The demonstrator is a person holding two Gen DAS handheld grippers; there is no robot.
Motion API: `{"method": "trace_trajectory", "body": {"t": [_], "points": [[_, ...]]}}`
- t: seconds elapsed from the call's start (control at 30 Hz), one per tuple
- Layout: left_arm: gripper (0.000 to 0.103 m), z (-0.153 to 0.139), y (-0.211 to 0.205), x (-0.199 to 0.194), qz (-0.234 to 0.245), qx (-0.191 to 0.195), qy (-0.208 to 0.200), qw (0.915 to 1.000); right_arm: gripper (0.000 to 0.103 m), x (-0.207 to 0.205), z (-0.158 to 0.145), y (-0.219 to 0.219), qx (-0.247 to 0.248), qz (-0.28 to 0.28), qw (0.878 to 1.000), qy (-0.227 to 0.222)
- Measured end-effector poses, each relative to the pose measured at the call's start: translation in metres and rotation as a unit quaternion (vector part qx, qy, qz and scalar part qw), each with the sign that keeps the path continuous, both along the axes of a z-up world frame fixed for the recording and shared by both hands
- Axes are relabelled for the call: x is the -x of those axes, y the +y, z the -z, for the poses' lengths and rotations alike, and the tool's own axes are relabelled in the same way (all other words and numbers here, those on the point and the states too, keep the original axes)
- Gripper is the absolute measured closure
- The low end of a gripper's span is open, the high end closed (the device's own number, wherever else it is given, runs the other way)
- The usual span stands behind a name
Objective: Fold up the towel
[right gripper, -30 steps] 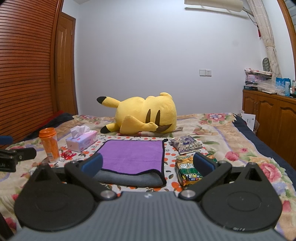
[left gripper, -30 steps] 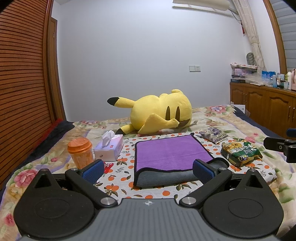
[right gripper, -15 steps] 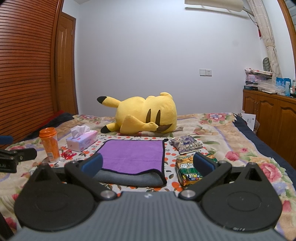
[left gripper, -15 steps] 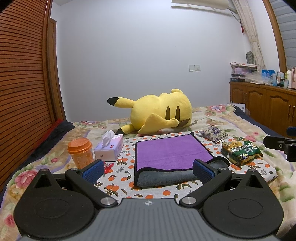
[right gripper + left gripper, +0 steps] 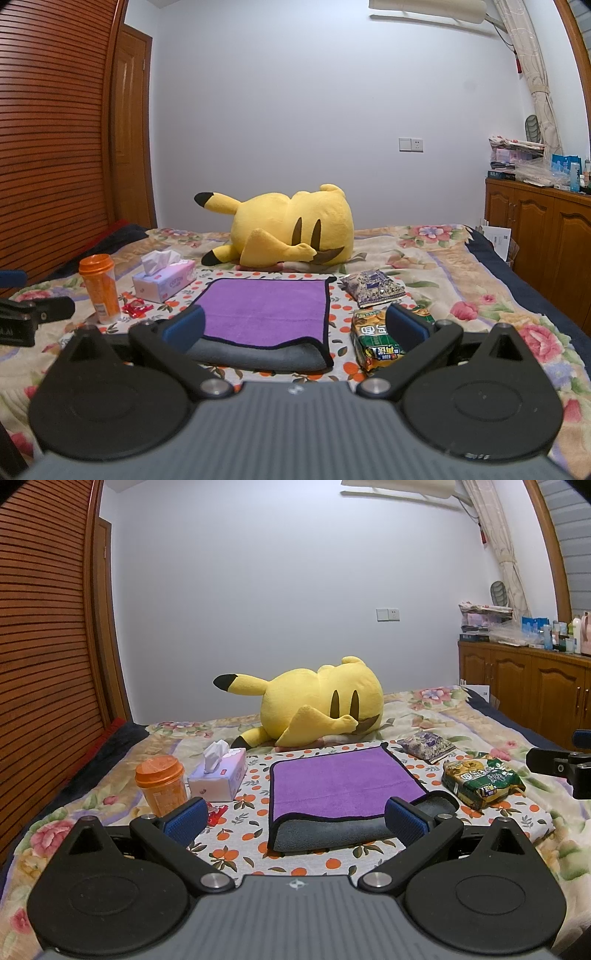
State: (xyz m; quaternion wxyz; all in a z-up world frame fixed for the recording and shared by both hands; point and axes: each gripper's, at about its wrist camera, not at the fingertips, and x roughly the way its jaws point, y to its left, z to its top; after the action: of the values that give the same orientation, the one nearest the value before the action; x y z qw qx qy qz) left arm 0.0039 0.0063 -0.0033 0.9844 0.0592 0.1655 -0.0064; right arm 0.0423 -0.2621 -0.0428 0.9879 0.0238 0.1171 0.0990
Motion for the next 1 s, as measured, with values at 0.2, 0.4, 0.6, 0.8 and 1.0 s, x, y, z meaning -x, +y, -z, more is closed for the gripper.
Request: {"method": "trace_trajectory", "body": {"t": [0.2,0.4,0.6,0.8,1.0], "points": [[0.000,0.000,0.000,0.000,0.000,-0.001,0.000,1.0000,0.000,0.000,0.000,0.000,0.000,0.001,1.000,-0.001],[0.000,0.000,0.000,-0.001,-0.001,-0.001,0.000,1.0000,0.000,0.000,0.000,0.000,-0.001,0.000,1.000,0.000],[0.000,-0.001,0.006,0.000,0.001,-0.002,0.006,1.0000,0.000,-0.001,0.001,-0.001,0.000,0.000,1.000,0.000],[0.000,0.003,0.001,-0.005,0.006,-0.010,0.028,0.9995,0.000,-0.003,0.003,0.007,0.003,-0.003,1.000,0.007],[0.000,0.006,-0.002,-0.015,0.010,-0.015,0.048,0.9987,0.000,-0.011,0.007,0.012,0.009,-0.007,1.000,0.018]]}}
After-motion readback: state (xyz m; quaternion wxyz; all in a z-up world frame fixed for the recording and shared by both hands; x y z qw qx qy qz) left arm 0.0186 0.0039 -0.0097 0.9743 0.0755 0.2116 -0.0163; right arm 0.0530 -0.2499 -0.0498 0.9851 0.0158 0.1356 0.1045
